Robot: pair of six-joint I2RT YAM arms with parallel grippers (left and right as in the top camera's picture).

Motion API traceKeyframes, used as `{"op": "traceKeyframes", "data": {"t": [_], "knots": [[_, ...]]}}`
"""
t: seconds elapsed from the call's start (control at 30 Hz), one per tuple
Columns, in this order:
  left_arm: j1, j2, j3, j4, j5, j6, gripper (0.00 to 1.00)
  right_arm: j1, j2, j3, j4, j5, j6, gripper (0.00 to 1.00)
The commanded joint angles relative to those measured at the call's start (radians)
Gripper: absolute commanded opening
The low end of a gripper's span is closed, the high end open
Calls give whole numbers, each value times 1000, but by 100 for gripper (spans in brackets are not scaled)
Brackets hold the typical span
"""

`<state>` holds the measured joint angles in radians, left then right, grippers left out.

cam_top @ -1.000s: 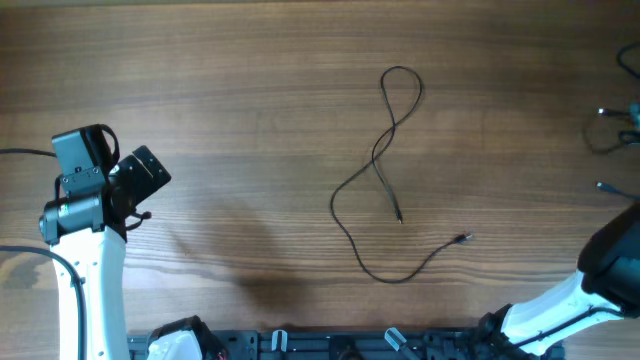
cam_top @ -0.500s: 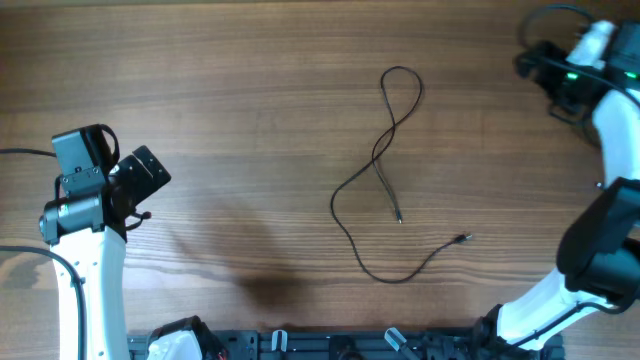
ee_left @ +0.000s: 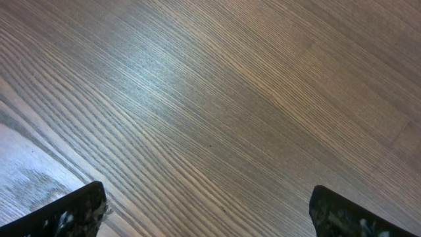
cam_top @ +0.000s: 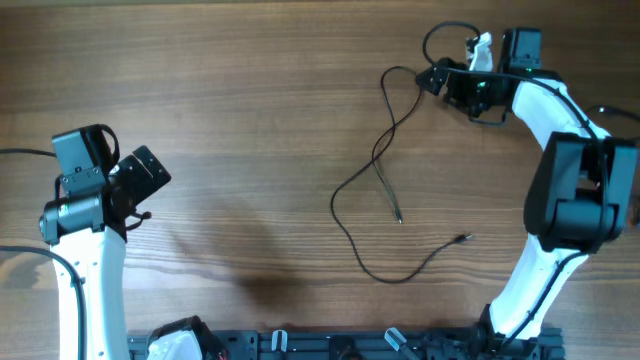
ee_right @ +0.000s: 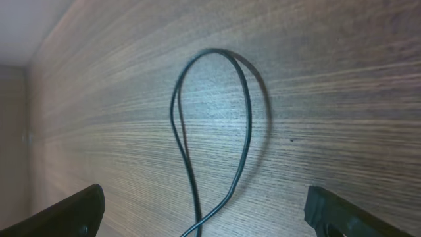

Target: Untangle cables

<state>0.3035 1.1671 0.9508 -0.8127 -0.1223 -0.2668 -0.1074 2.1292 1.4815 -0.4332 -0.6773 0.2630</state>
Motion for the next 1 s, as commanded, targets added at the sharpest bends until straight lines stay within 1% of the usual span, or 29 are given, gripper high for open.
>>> {"op": "traceKeyframes", "data": {"t": [0.0, 0.13, 0.23, 0.3, 0.43, 0.47, 0.5, 0.53, 0.6, 0.73, 0.83, 0.93, 0.97], "knots": [[5, 5, 2, 0, 5, 17, 100, 3, 50, -4, 6, 2, -23, 100], [5, 5, 2, 0, 5, 17, 100, 6, 119, -4, 14, -8, 3, 100], [5, 5, 2, 0, 5, 17, 100, 31, 174, -4, 21, -31, 11, 100], [5, 5, 2, 0, 5, 17, 100, 57, 199, -4, 39, -27, 47, 100], [5, 5, 2, 0, 5, 17, 100, 143, 205, -4, 135, -27, 127, 99], [5, 5, 2, 0, 5, 17, 100, 163, 205, -4, 154, -10, 147, 75], [5, 5, 2, 0, 5, 17, 100, 179, 205, -3, 181, 3, 166, 34], [5, 5, 2, 0, 5, 17, 100, 182, 204, -2, 187, 3, 182, 4], [5, 5, 2, 0, 5, 17, 100, 179, 180, 3, 173, -8, 196, 4], [5, 5, 2, 0, 5, 17, 100, 177, 5, 6, 146, 83, 160, 4], [5, 5, 2, 0, 5, 17, 100, 175, -238, 7, 149, 201, 144, 4], [5, 5, 2, 0, 5, 17, 100, 175, -493, 7, 216, 393, 149, 4], [5, 5, 2, 0, 5, 17, 100, 175, -547, 7, 241, 452, 147, 5]]}}
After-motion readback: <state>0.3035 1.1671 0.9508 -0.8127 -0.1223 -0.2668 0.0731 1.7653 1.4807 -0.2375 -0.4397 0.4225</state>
